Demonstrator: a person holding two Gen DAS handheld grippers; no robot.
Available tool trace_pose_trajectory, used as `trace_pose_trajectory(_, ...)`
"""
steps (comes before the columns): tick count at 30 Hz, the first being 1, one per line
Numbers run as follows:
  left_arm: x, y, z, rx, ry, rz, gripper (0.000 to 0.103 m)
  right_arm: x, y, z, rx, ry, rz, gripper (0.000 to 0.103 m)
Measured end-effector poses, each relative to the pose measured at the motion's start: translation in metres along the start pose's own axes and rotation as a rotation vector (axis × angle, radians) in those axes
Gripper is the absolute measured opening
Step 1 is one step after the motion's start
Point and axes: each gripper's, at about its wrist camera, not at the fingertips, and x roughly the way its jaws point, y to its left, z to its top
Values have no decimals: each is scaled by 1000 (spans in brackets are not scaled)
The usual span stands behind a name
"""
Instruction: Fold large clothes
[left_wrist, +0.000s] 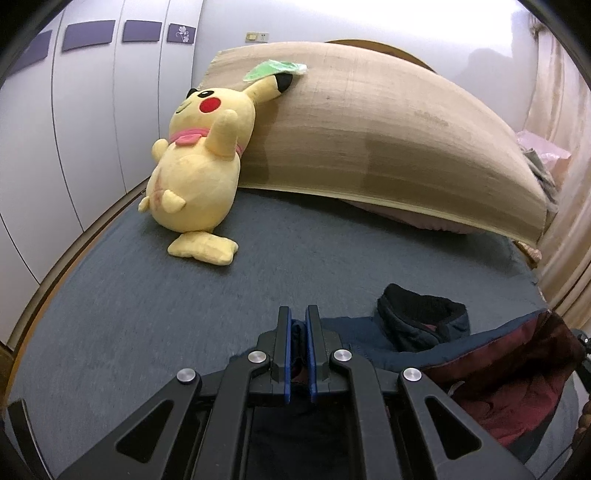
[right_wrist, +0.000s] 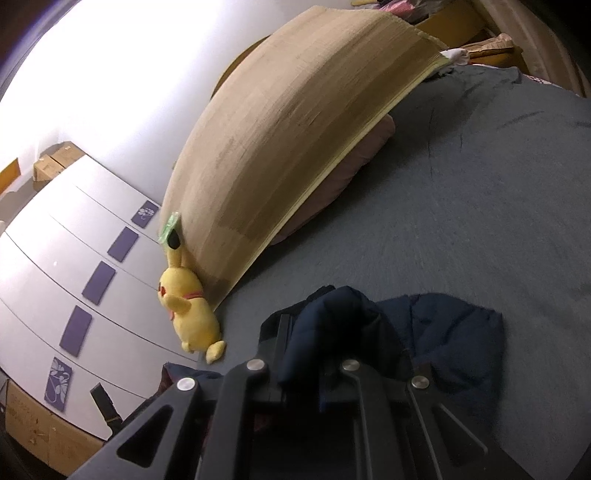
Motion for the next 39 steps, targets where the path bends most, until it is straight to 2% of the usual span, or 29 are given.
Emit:
trace_pose_trajectory(12, 64, -5, 13, 24, 78, 33, 7, 64, -22, 30, 17, 63, -91, 11)
trace_pose_trajectory(20, 97, -5, 14, 32, 118, 51, 7, 97, -43, 36, 53, 99, -127, 11)
trace_pose_trajectory(39, 142, -2, 2, 42, 168, 83, 8, 154, -75, 42, 146, 189, -185, 11)
